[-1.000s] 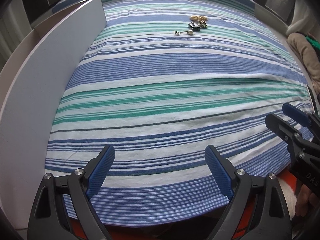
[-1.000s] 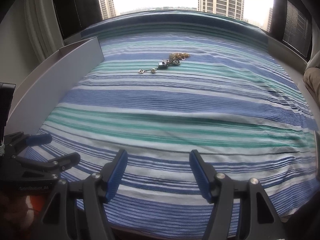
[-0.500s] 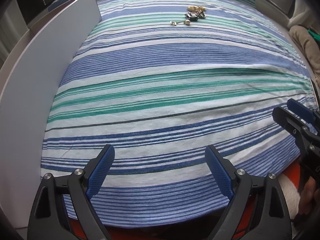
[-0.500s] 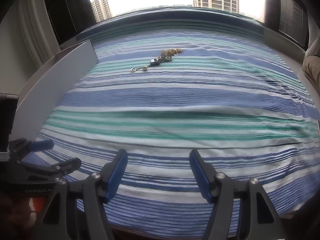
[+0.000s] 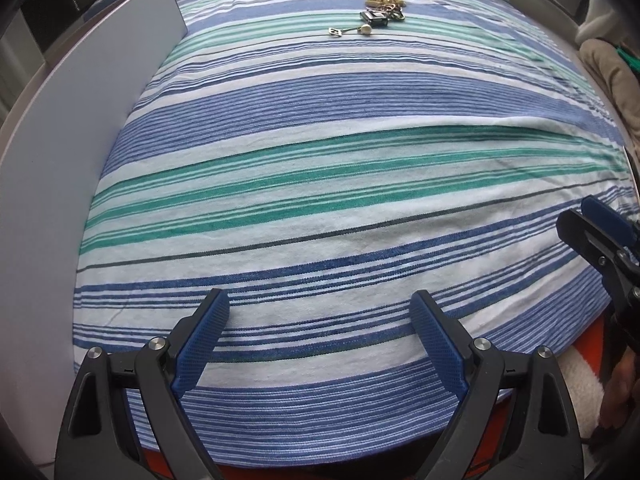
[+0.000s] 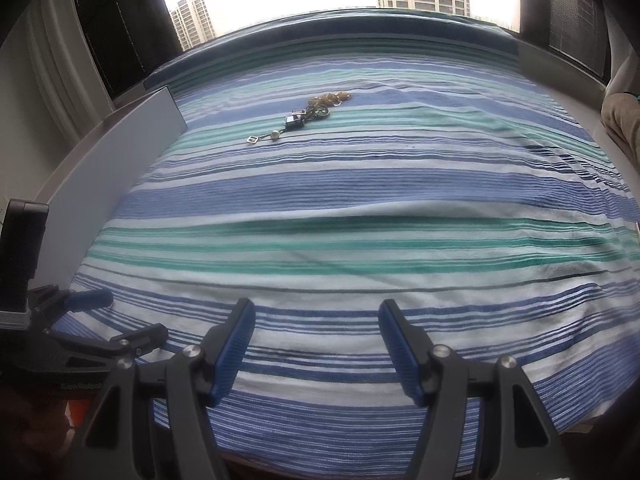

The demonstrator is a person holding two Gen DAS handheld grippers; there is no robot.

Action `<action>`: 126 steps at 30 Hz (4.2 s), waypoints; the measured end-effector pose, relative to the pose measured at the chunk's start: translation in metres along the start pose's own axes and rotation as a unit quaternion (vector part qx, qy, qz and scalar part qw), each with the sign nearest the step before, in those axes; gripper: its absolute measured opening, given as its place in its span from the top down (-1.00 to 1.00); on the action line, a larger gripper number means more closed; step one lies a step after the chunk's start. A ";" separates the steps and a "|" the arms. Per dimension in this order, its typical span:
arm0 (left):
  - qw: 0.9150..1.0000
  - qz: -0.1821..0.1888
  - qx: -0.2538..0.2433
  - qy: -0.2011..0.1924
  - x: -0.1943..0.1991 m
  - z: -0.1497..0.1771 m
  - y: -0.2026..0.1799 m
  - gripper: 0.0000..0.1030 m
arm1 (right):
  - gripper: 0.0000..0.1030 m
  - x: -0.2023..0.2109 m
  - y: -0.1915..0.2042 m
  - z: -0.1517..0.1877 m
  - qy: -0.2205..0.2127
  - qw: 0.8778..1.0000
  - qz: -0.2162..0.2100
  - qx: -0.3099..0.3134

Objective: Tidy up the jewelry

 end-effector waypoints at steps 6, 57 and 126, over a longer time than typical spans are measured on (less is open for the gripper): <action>0.998 0.043 0.000 -0.044 0.021 -0.061 0.012 -0.80 | -0.27 0.000 -0.010 -0.001 -0.002 1.000 0.000 -0.013; 0.994 0.060 0.037 -0.081 -0.014 -0.124 0.069 0.51 | 0.60 -0.228 0.036 -0.279 0.107 0.993 0.040 -0.022; 0.960 -0.021 0.235 -0.150 0.137 -0.016 0.273 -0.17 | 0.22 -0.064 0.449 -0.215 0.057 0.936 -0.198 0.285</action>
Point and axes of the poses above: each gripper's, at about its wrist camera, not at the fingertips, and x roughly against the way its jaws point, y to its left, z to its underside, the point moved 4 cm from there along -x, roughly the way its jaws point, and after that the axes turned 12 degrees about z, right-handed, at the moved point
